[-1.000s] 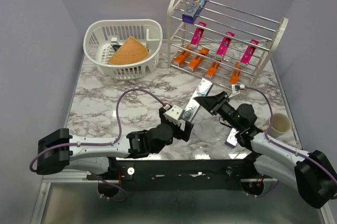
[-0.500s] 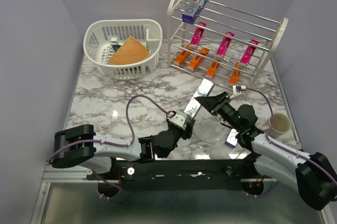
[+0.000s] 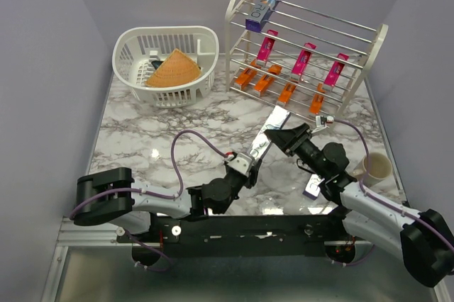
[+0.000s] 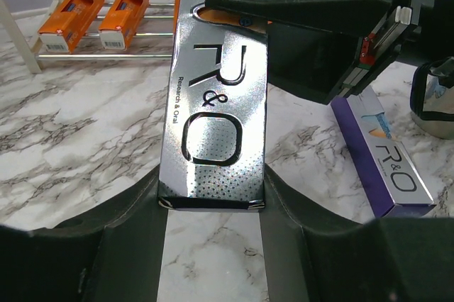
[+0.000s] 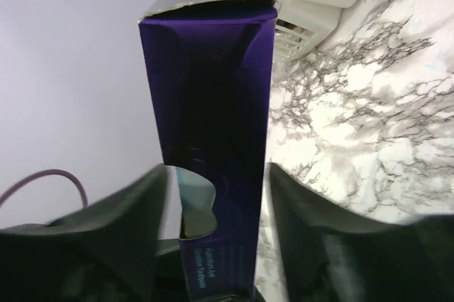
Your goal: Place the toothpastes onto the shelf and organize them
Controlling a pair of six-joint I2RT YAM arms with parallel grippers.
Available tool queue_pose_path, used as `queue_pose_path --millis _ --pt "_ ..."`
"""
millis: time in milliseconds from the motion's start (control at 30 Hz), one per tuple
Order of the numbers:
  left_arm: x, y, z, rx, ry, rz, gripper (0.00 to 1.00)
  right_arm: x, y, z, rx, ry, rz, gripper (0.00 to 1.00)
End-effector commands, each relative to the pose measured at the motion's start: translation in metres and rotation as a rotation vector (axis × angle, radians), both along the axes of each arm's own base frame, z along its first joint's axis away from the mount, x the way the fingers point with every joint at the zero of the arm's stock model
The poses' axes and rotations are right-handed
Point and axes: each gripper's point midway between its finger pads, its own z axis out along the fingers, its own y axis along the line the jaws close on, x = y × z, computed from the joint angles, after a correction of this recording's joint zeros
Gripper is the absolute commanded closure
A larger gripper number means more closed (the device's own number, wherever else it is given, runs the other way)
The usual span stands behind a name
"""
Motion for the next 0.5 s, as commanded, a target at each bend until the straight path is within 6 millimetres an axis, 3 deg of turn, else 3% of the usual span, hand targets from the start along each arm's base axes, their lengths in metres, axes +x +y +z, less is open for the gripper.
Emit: queue_pose_path --millis 0,33,67,167,267,433,467 --pt "0.002 -0.001 0.022 -0.068 -0.004 0.023 0.74 0.001 -0.01 -0.003 -0.037 -0.028 -0.046 0.19" --pt "0.002 0.0 0.019 -0.055 0.005 0.029 0.75 -0.001 -0.012 0.003 -0.042 -0.055 -0.051 0.15" --pt "0.002 0.001 0.019 -0.058 0.012 0.033 0.75 -0.001 -0.015 -0.003 -0.085 -0.052 -0.063 0.07" --pt "0.004 0.006 0.021 -0.038 0.024 0.059 0.76 -0.003 -0.027 -0.001 -0.166 -0.101 -0.109 0.0" --pt "0.009 0.01 0.028 -0.013 0.044 0.074 0.78 -0.009 -0.043 0.004 -0.261 -0.187 -0.164 0.0" --pt "0.02 0.014 0.059 -0.006 0.08 0.068 0.78 -0.012 -0.071 0.002 -0.422 -0.28 -0.267 0.0" --pt "0.022 0.014 0.066 -0.008 0.082 0.063 0.78 -0.01 -0.08 -0.008 -0.478 -0.264 -0.3 0.0"
